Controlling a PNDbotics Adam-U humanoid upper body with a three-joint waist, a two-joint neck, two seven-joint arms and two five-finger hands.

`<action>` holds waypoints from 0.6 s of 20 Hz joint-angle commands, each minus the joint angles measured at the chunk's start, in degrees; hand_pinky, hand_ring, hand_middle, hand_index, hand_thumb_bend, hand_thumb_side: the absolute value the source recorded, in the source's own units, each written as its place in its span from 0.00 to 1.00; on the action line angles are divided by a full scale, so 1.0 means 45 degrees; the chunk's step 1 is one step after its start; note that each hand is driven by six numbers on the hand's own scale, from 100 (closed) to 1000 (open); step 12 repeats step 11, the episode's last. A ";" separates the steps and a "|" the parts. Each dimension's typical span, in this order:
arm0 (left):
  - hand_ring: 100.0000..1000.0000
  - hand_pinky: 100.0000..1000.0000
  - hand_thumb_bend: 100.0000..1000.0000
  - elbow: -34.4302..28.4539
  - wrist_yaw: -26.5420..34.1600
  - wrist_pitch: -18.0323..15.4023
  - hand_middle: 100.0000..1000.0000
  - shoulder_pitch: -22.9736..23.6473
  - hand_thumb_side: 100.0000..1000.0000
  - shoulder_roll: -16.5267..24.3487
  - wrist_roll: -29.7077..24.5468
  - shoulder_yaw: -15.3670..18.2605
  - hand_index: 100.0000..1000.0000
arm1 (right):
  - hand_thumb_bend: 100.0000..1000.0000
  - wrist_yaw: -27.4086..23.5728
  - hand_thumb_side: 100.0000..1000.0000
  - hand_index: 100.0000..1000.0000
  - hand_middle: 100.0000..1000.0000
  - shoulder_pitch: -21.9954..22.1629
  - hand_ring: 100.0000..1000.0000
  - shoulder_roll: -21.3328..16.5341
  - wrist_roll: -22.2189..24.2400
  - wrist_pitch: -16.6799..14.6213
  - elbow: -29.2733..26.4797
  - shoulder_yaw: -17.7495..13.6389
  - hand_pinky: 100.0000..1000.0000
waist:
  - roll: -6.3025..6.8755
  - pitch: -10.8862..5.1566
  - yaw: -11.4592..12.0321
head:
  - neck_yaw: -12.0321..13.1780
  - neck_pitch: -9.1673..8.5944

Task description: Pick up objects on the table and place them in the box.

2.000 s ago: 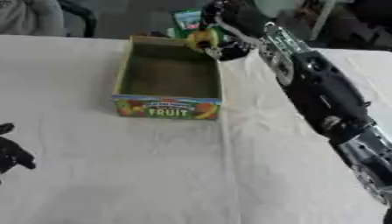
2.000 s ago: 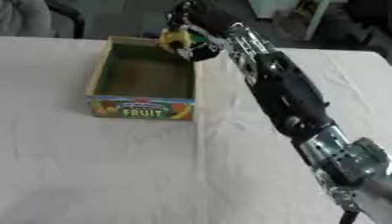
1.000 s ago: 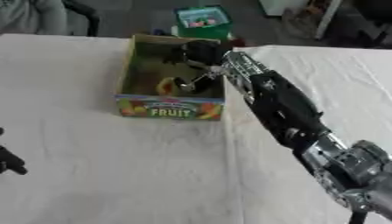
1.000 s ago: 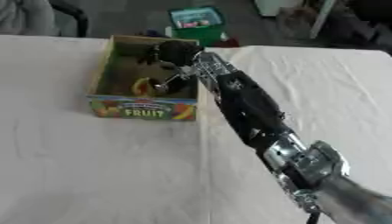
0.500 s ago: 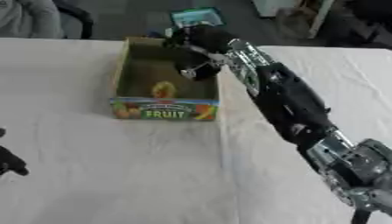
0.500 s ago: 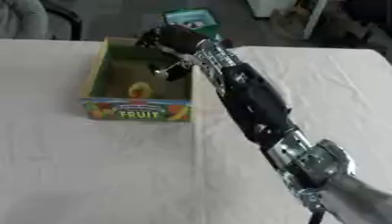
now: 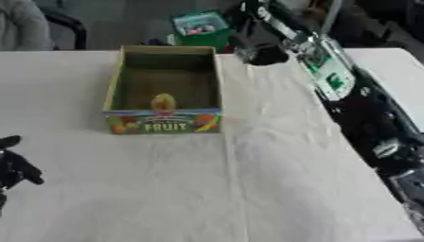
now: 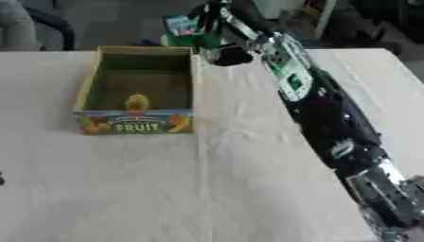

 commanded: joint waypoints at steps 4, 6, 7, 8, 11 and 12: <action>0.44 0.40 0.00 -0.0121 -0.0117 -0.0023 0.39 -0.0043 0.73 0.0135 0.0209 0.0209 0.77 | 0.00 -0.4779 0.26 0.74 0.51 0.1759 0.52 -0.0849 0.0228 0.1829 -0.3012 -0.1165 0.36 | 0.0105 -0.0110 -0.0330 | 0.0331 0.0021; 0.44 0.40 0.00 -0.0114 -0.0135 -0.0020 0.39 -0.0037 0.73 0.0128 0.0240 0.0227 0.77 | 0.00 -0.5490 0.29 0.74 0.51 0.2391 0.52 -0.0809 0.0197 0.2175 -0.3644 -0.1468 0.36 | 0.0124 -0.0091 -0.0437 | 0.0369 0.0009; 0.44 0.40 0.00 -0.0119 -0.0139 -0.0023 0.39 -0.0046 0.74 0.0124 0.0257 0.0239 0.77 | 0.00 -0.5798 0.31 0.74 0.50 0.2738 0.52 -0.0756 0.0150 0.2330 -0.3920 -0.1633 0.36 | 0.0142 -0.0061 -0.0483 | 0.0410 0.0014; 0.44 0.40 0.00 -0.0121 -0.0144 -0.0022 0.39 -0.0052 0.75 0.0126 0.0272 0.0245 0.77 | 0.00 -0.6079 0.32 0.74 0.50 0.3051 0.52 -0.0711 0.0103 0.2483 -0.4187 -0.1786 0.36 | 0.0148 -0.0045 -0.0502 | 0.0436 0.0028; 0.44 0.40 0.00 -0.0114 -0.0162 -0.0003 0.39 -0.0039 0.77 0.0116 0.0358 0.0288 0.77 | 0.00 -0.6658 0.36 0.74 0.50 0.3917 0.52 -0.0457 -0.0138 0.2905 -0.4892 -0.2260 0.35 | 0.0155 0.0012 -0.0563 | 0.0546 0.0015; 0.44 0.40 0.00 -0.0114 -0.0162 -0.0003 0.39 -0.0039 0.77 0.0116 0.0358 0.0288 0.77 | 0.00 -0.6658 0.36 0.74 0.50 0.3917 0.52 -0.0457 -0.0138 0.2905 -0.4892 -0.2260 0.35 | 0.0155 0.0012 -0.0563 | 0.0546 0.0015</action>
